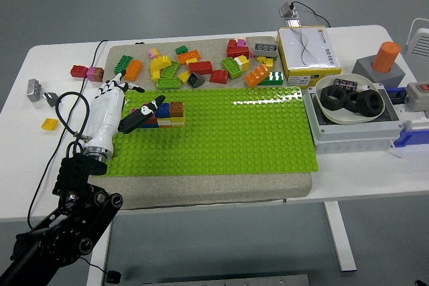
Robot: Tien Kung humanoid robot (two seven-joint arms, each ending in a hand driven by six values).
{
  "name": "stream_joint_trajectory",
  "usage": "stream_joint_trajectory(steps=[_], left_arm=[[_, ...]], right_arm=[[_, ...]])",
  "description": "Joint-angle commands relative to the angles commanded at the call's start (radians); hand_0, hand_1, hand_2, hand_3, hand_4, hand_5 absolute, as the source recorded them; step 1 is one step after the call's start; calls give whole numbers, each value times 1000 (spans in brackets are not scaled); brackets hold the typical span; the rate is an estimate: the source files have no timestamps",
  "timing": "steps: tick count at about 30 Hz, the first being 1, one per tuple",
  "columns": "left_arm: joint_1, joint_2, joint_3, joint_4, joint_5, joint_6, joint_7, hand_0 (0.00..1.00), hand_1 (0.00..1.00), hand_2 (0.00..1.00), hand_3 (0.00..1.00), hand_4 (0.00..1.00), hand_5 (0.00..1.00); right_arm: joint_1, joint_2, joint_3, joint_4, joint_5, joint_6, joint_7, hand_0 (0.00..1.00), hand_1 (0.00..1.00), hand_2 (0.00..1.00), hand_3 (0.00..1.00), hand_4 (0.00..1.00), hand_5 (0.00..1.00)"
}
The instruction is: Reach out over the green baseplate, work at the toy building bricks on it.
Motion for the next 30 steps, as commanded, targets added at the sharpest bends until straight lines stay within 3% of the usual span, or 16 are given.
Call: stream_joint_trajectory(steps=[4,8,9,10,13,18,30], left_arm=[[61,27,-29,-94,-45,-11,3,998,943,967,618,970,998],[147,53,-41,-194,-105,-1,-39,998,943,967,618,970,998],[163,55,-41,-211,-116,3,-50,998,943,967,618,970,998],[184,57,-40,-232,-132,6,-65,996,919,928,576,906,979],[231,52,-29,-266,-179,11,-105,996,919,928,576,906,979],[249,40,-30,-282,-219,12,-148,977,905,915,567,885,949],[253,46,-55,-298,-252,43,-204,976,896,910,568,882,932]], right_arm=[[-6,5,-19,0,8,14,-3,591,556,617,646,635,729],[-14,7,-34,0,21,30,-10,591,556,617,646,635,729],[-15,7,-36,0,23,32,-11,591,556,617,646,635,729],[-17,7,-39,0,26,34,-13,590,557,625,650,634,728],[-20,10,-39,0,29,35,-14,590,557,625,650,634,728],[-13,14,-35,0,25,31,-8,592,558,624,649,635,727],[-2,22,-66,0,40,29,3,587,563,625,649,633,728]])
